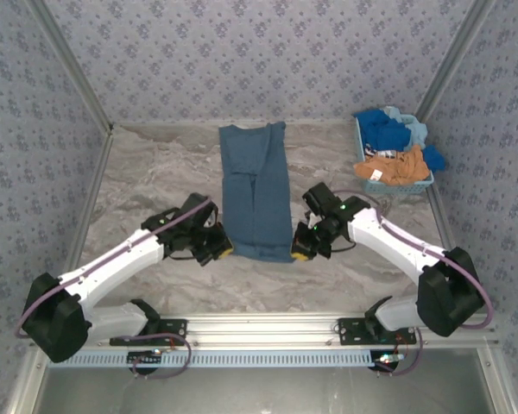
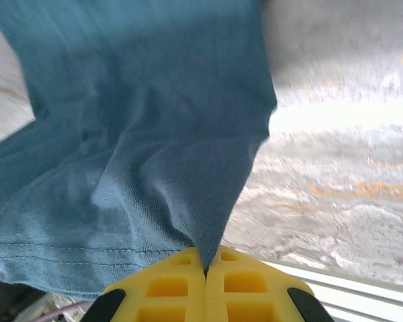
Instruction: Fold and stack the t-shirts
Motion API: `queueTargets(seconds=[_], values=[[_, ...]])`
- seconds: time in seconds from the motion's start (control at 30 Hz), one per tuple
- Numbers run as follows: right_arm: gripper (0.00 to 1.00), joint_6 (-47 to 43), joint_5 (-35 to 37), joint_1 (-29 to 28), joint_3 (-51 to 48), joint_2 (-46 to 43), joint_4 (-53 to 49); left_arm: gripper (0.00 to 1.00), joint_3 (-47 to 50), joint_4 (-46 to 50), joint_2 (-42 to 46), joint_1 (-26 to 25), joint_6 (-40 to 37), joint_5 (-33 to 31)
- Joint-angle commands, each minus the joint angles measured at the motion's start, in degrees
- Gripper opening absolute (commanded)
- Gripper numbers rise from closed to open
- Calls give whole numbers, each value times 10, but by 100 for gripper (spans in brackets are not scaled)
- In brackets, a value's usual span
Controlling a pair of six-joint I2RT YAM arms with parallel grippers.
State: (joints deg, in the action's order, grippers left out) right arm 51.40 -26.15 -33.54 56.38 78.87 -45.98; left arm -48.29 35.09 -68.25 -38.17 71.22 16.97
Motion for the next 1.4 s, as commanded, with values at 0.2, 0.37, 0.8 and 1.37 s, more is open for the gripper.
queueTargets(seconds=[0.2,0.37,0.8,1.37], values=[[0,-59,45,65,194,139,-21,0,-129,11,-115,111,-58,1],[0,-80,46,95,287,229,-13,0,-188,-10,-206,162,-99,22],[41,-119,37,136,420,405,36,31,-368,-35,-434,210,-172,64],[54,-80,19,123,64,176,208,50,-1,-162,-191,189,-12,91]])
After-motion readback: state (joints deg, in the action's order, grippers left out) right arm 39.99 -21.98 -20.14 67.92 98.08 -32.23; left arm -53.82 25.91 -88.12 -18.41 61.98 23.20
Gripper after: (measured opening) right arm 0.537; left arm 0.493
